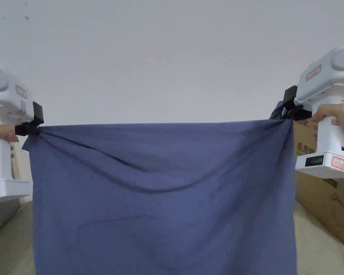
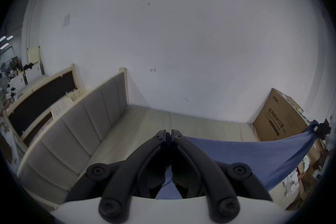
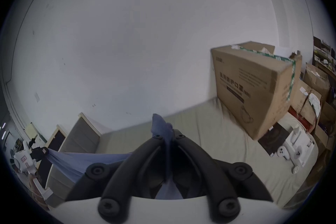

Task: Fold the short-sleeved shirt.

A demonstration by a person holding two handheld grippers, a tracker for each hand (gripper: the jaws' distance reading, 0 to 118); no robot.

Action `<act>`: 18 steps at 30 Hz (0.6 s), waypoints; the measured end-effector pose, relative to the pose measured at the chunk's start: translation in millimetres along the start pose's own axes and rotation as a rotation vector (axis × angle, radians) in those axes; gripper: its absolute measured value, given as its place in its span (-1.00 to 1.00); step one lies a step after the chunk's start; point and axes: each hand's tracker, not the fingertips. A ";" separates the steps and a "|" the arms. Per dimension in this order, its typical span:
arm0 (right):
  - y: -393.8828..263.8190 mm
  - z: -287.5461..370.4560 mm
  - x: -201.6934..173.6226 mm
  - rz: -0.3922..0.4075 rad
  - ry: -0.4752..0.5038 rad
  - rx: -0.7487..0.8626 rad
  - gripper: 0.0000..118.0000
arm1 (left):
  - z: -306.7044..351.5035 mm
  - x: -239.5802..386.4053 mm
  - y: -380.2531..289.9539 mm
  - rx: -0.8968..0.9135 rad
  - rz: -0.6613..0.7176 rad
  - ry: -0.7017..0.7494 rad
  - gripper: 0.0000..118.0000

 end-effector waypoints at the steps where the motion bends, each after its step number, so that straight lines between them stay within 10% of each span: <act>1: 11.3 -1.7 -6.4 0.003 0.009 0.023 -0.92 | -3.0 2.4 10.0 0.027 -0.012 0.020 -0.94; 10: 9.7 1.9 -57.2 0.083 0.002 0.084 -0.92 | -27.4 -3.1 20.4 0.132 -0.001 0.048 -0.94; 18: -72.4 -112.2 -23.6 0.111 -0.063 -0.122 -0.92 | -134.7 -15.6 -98.9 -0.059 0.033 0.100 -0.94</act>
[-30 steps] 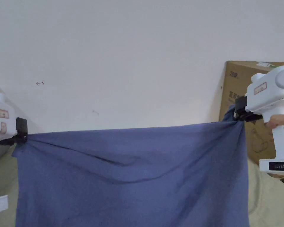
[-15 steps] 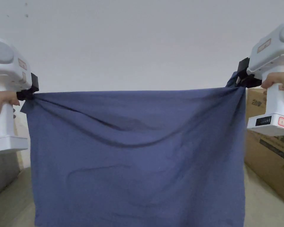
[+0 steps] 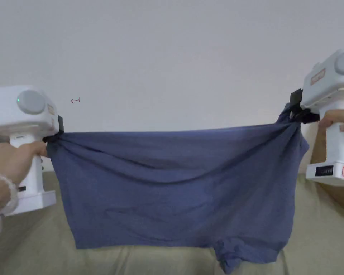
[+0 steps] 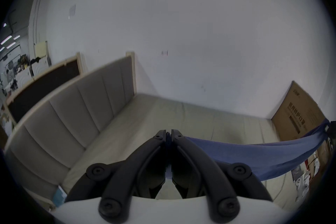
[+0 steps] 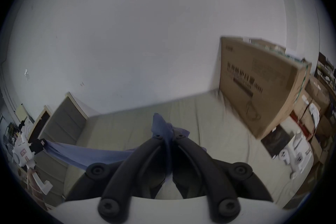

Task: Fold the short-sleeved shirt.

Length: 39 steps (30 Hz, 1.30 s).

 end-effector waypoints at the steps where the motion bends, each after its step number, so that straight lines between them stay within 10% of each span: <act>1: -11.5 -25.7 9.8 -0.005 -0.010 -0.038 -0.92 | -17.4 0.5 -23.7 -0.025 -0.007 0.002 -0.94; 12: -241.1 -130.9 81.8 0.095 -0.122 -0.496 -0.92 | -86.3 -13.8 -230.2 -0.395 -0.043 -0.022 -0.94; 34: -489.6 179.7 129.7 0.008 -0.098 -0.582 -0.92 | 199.8 -152.4 -410.9 -0.529 -0.173 -0.034 -0.93; 36: -497.3 187.0 131.7 -0.005 -0.087 -0.557 -0.78 | 206.2 -156.7 -417.0 -0.530 -0.148 -0.048 -0.53; 39: -490.5 188.4 129.6 -0.024 -0.112 -0.544 0.10 | 210.7 -162.1 -417.4 -0.553 -0.079 -0.040 0.66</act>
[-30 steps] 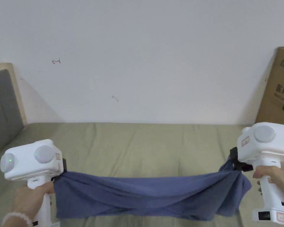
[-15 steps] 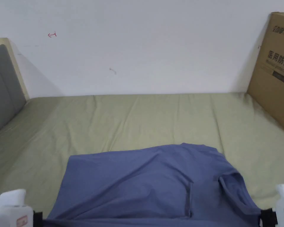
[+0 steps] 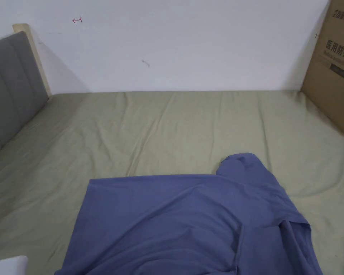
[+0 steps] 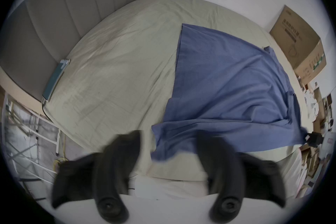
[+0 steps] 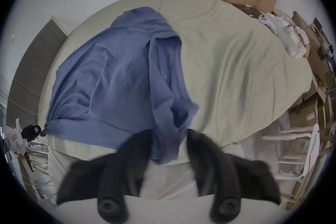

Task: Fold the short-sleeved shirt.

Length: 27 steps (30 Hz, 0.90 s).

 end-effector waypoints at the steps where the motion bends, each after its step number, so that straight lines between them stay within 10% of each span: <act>1: 4.5 4.0 -1.2 0.010 -0.012 0.013 0.12 | 2.2 -1.0 0.6 0.002 0.019 -0.020 0.74; 6: 29.3 29.3 -16.3 0.133 -0.006 0.154 0.12 | 21.6 13.4 17.4 0.059 0.014 -0.049 0.62; 8: 38.3 32.1 -26.3 0.157 0.008 0.195 -0.04 | 30.0 24.1 24.6 0.111 0.009 -0.094 -0.18; 10: 44.2 29.1 -38.3 0.165 -0.016 0.207 -0.84 | 26.3 34.4 30.3 0.106 -0.002 -0.093 -0.99; 26: 100.8 -57.8 -79.0 0.150 0.043 0.109 -1.00 | -70.5 60.7 153.5 0.051 -0.021 -0.098 -0.99; 27: 106.6 -62.4 -80.2 0.147 0.049 0.106 -1.00 | -80.9 63.8 167.9 0.042 -0.030 -0.084 -0.77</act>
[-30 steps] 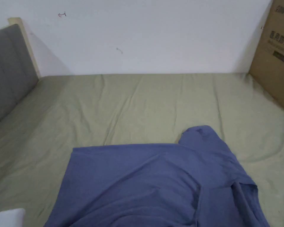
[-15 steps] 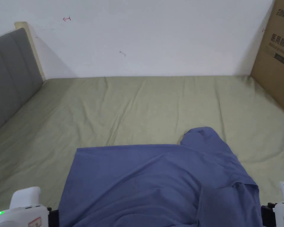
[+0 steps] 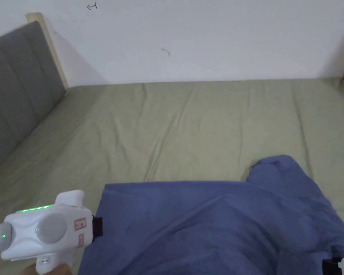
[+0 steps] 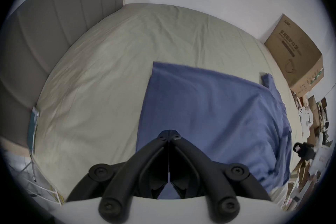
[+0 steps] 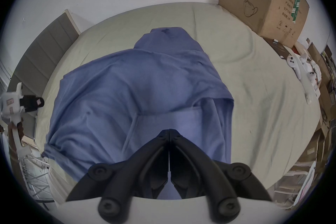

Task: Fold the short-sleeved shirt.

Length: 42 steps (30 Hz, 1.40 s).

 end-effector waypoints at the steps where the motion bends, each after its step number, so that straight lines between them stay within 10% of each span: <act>1: 5.3 -5.7 -0.3 -0.002 0.005 0.000 -1.00 | -13.6 1.5 14.9 0.000 -0.005 0.012 -0.10; 3: 14.0 -15.8 -0.3 -0.006 0.009 -0.007 -1.00 | -41.0 0.0 47.3 -0.012 0.017 0.031 0.75; 4: 17.0 -20.4 0.5 -0.006 0.012 -0.009 -1.00 | -56.4 -3.9 63.5 -0.025 0.035 0.022 0.83; 12: 22.6 -38.6 14.1 -0.022 -0.003 -0.044 -1.00 | -138.6 -9.7 121.1 -0.090 0.049 0.083 0.71; 17: 19.7 -47.6 20.3 -0.026 -0.025 -0.091 -1.00 | -159.2 0.8 97.7 -0.149 -0.011 0.075 0.37; 20: 20.9 -45.4 24.7 -0.021 -0.025 -0.090 -1.00 | -145.5 3.8 102.7 -0.125 -0.005 0.103 -0.99; 26: 51.8 -45.2 38.9 -0.031 0.007 -0.065 -0.96 | -130.3 8.3 108.4 -0.128 -0.007 0.044 -0.98; 31: 124.9 -72.2 56.5 -0.013 0.032 -0.046 0.53 | -122.3 8.5 109.1 -0.115 -0.010 0.034 -0.98; 42: 201.0 -193.8 74.5 0.050 -0.083 -0.324 0.36 | -115.9 8.1 114.3 -0.108 -0.030 0.020 -0.98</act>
